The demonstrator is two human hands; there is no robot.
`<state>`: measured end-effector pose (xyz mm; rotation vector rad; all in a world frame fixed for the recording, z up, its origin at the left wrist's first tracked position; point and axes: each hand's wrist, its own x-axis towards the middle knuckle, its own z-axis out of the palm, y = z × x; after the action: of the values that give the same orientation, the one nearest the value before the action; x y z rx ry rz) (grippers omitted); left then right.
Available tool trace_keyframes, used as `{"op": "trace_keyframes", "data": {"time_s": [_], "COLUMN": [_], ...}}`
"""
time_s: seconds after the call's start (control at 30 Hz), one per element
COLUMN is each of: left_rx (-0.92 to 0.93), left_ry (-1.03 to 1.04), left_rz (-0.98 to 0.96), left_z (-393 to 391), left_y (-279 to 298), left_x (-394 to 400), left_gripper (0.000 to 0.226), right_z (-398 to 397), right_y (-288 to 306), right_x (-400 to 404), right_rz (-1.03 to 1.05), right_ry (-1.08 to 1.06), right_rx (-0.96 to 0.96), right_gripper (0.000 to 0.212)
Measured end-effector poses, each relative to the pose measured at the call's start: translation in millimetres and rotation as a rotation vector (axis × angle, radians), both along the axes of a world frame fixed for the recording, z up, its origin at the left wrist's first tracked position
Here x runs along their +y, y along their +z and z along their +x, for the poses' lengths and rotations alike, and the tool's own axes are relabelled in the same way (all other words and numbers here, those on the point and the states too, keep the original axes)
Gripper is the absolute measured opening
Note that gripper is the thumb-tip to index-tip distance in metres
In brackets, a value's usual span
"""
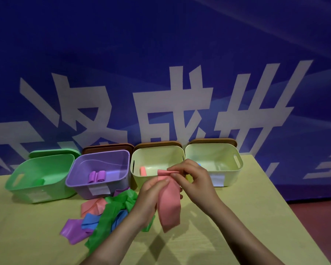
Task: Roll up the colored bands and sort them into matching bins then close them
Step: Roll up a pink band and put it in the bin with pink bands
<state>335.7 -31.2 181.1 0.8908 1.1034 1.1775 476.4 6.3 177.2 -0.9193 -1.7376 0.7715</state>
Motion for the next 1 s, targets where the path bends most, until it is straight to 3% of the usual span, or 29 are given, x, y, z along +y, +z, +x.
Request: {"op": "trace_keyframes", "data": {"time_s": [0.1, 0.37, 0.57, 0.67, 0.8, 1.0], "left_rx": [-0.024, -0.120, -0.045, 0.052, 0.324, 0.543], "left_ry": [-0.013, -0.127, -0.088, -0.079, -0.006, -0.014], "left_rz": [0.003, 0.023, 0.049, 0.089, 0.165, 0.246], "left_z": [-2, -4, -3, -5, -3, -3], "left_y": [5, 5, -3, -6, -7, -7], "left_x": [3, 7, 11, 12, 14, 8], "left_gripper": [0.026, 0.026, 0.038, 0.034, 0.027, 0.029], "right_z": [4, 20, 25, 20, 10, 10], "right_y": [1, 8, 11, 8, 2, -2], "right_x": [1, 4, 1, -2, -3, -1], "right_rz": [0.067, -0.094, -0.178, -0.257, -0.398, -0.372], "right_ry": [0.038, 0.194, 0.266, 0.232, 0.135, 0.100], "right_rx": [-0.036, -0.104, -0.092, 0.035, 0.210, 0.067], "right_gripper": [0.018, 0.023, 0.026, 0.021, 0.028, 0.007]}}
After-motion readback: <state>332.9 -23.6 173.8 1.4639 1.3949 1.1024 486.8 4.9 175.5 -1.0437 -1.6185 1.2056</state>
